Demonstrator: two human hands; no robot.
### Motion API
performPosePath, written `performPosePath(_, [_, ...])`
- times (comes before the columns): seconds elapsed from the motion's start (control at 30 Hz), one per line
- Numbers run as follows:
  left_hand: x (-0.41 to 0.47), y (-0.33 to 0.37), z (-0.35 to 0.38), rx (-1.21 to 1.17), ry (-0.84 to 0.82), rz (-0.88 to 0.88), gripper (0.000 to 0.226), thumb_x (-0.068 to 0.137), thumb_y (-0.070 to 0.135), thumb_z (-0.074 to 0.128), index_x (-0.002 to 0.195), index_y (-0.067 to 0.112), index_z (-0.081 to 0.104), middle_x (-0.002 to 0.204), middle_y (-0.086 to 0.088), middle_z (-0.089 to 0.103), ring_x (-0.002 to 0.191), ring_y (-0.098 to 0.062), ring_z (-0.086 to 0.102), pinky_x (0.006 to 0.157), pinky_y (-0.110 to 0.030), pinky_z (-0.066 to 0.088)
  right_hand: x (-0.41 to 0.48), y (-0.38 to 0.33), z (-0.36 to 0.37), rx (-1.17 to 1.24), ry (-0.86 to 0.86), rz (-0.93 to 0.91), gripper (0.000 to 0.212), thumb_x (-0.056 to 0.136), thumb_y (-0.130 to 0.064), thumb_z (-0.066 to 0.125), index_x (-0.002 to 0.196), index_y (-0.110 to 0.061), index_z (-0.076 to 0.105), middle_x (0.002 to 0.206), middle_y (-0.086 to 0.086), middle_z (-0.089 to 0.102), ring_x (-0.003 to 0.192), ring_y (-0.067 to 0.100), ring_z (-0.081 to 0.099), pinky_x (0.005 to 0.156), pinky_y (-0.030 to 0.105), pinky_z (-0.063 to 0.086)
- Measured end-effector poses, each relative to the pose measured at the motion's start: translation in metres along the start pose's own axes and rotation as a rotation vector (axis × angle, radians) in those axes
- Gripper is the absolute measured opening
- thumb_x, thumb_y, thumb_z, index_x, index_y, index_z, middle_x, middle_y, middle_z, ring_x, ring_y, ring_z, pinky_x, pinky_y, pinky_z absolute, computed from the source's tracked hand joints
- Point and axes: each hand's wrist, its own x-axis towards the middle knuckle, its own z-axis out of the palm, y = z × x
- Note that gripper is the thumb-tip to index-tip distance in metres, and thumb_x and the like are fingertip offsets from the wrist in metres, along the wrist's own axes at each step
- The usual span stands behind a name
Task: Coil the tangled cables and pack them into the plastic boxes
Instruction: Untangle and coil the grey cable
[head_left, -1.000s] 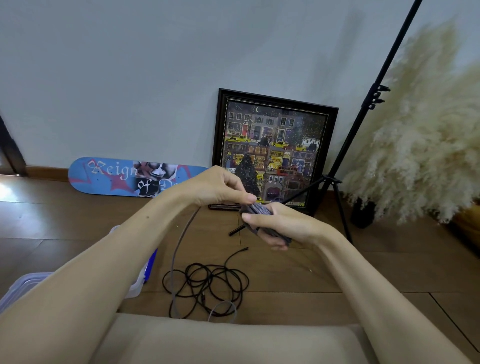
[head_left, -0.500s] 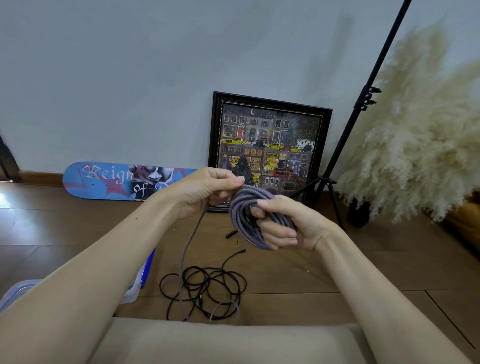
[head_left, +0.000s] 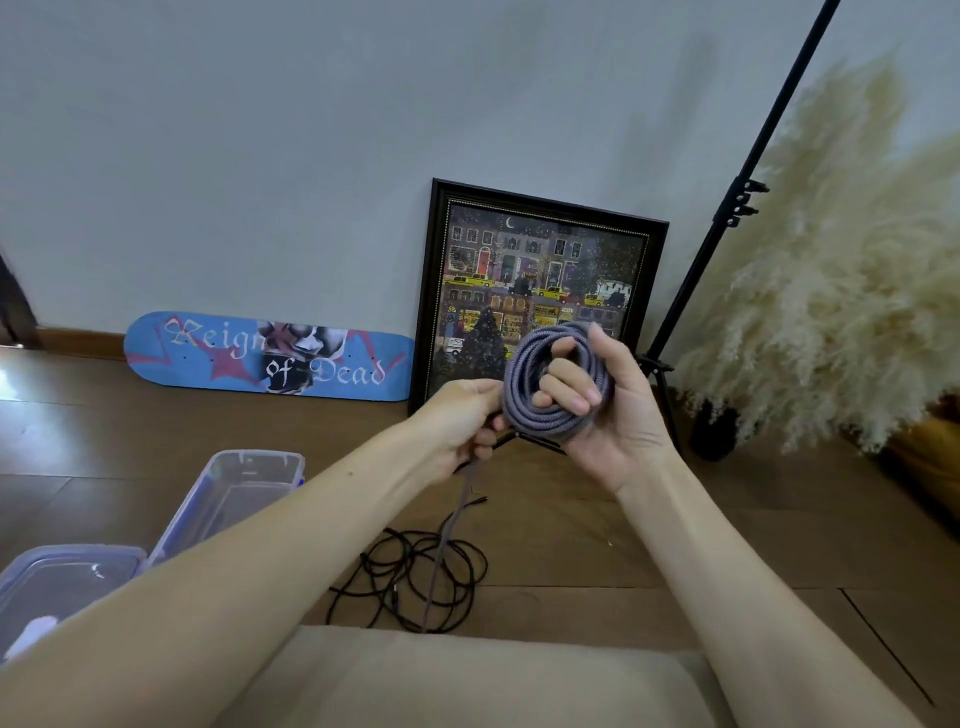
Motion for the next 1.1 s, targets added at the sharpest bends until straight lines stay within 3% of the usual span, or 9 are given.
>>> performPosePath(0.13, [0.0,-0.004,0.002,0.098,0.0,-0.036,0.028,0.101,0.019,0.042,0.076,0.018,0.055,0.052,0.002,0.038,0.04,-0.007,0.024,0.041,-0.019,0.022,0.002,0.004,0.002,-0.093,0.034,-0.048,0.039,0.067,-0.018,0.082,0.085,-0.012,0.048,0.056,-0.001,0.044,0.052,0.013,0.046,0.068,0.028,0.052])
performPosePath(0.27, [-0.002,-0.007,0.004,0.096,-0.033,-0.113,0.029,0.101,0.007,0.033,0.081,0.017,0.052,0.054,0.0,0.037,0.038,-0.007,0.024,0.042,-0.02,0.024,0.004,0.008,0.01,-0.295,0.141,-0.109,0.021,0.086,-0.013,0.059,0.092,-0.012,0.039,0.062,0.001,0.047,0.059,0.015,0.051,0.078,0.032,0.049])
performPosePath(0.4, [-0.001,-0.008,0.001,0.151,-0.06,-0.153,0.024,0.101,0.012,0.038,0.087,0.013,0.057,0.054,0.001,0.037,0.034,-0.005,0.027,0.046,-0.022,0.024,0.01,0.01,0.005,-0.659,0.232,-0.212,0.014,0.096,-0.004,0.049,0.097,-0.01,0.036,0.062,0.003,0.051,0.061,0.016,0.054,0.067,0.026,0.049])
performPosePath(0.5, [0.0,-0.008,0.0,0.223,-0.066,-0.17,0.023,0.101,0.017,0.04,0.093,0.01,0.06,0.053,0.003,0.037,0.035,-0.005,0.027,0.044,-0.02,0.025,0.013,0.009,-0.005,-0.987,0.343,-0.208,0.013,0.094,-0.01,0.056,0.087,-0.002,0.048,0.07,0.015,0.053,0.066,0.022,0.055,0.064,0.023,0.051])
performPosePath(0.63, [-0.003,-0.004,0.004,0.261,-0.106,-0.166,0.024,0.101,0.019,0.041,0.093,0.008,0.062,0.05,0.004,0.037,0.035,-0.004,0.024,0.036,-0.016,0.021,0.016,0.007,-0.017,-1.253,0.456,-0.161,0.039,0.094,-0.02,0.059,0.112,0.011,0.045,0.076,0.016,0.059,0.062,0.015,0.057,0.051,0.012,0.046])
performPosePath(0.8, [-0.006,0.002,0.001,0.409,-0.161,-0.13,0.018,0.1,0.02,0.044,0.095,0.011,0.058,0.05,0.004,0.038,0.034,-0.004,0.023,0.036,-0.016,0.02,0.021,0.013,-0.025,-1.508,0.551,-0.064,0.058,0.091,-0.033,0.062,0.125,-0.005,0.025,0.115,0.017,0.051,0.105,0.03,0.053,0.088,0.045,0.046])
performPosePath(1.0, [-0.014,0.017,-0.009,0.713,-0.223,0.033,0.027,0.093,0.021,0.058,0.068,0.015,0.067,0.047,0.0,0.041,0.04,-0.011,0.028,0.042,-0.019,0.024,0.017,0.017,-0.021,-1.749,0.45,0.273,0.084,0.091,-0.066,0.038,0.146,-0.005,0.018,0.101,0.007,0.063,0.099,0.028,0.059,0.084,0.042,0.048])
performPosePath(1.07, [-0.014,0.023,-0.016,0.827,-0.197,0.133,0.02,0.088,0.022,0.065,0.071,0.013,0.072,0.054,-0.005,0.046,0.046,-0.014,0.033,0.043,-0.018,0.028,0.015,0.022,-0.021,-1.711,0.356,0.319,0.08,0.08,-0.085,0.014,0.101,-0.021,0.056,0.066,0.001,0.066,0.071,0.02,0.062,0.088,0.045,0.048])
performPosePath(1.1, [-0.013,0.024,-0.019,0.852,-0.182,0.176,0.017,0.085,0.022,0.068,0.073,0.01,0.073,0.056,-0.005,0.05,0.05,-0.013,0.038,0.047,-0.017,0.031,0.015,0.025,-0.02,-1.717,0.3,0.334,0.08,0.081,-0.083,0.004,0.072,-0.021,0.053,0.051,0.001,0.059,0.058,0.018,0.058,0.086,0.043,0.048])
